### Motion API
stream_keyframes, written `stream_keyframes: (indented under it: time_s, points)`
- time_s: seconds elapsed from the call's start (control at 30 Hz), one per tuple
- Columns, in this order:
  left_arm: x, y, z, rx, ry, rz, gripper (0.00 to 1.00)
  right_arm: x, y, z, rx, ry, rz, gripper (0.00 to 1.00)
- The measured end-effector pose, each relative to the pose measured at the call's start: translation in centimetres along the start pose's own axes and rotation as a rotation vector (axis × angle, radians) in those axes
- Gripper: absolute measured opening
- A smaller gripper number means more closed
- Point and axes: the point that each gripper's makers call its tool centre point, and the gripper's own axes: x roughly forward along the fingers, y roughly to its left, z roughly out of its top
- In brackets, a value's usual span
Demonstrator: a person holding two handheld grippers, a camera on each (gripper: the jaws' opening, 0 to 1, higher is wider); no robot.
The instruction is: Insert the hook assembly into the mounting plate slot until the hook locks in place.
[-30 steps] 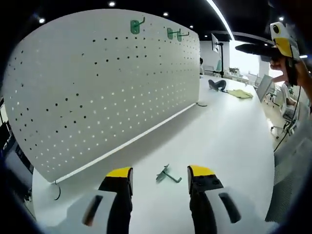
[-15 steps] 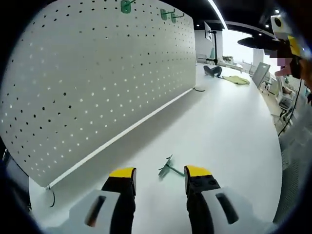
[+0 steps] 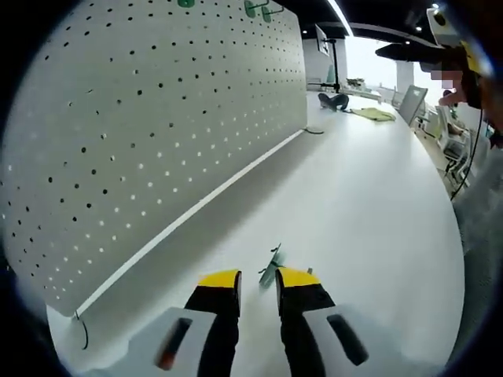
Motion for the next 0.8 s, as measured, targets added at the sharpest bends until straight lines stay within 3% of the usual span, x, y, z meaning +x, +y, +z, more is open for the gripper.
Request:
stream_keyframes:
  time_s: [0.8]
  points:
    - [1.1,-0.3,-0.9,0.038,0.028,-0.019,0.04,0.3,-0.5,-0.6,0.009,0.02,-0.015,0.94]
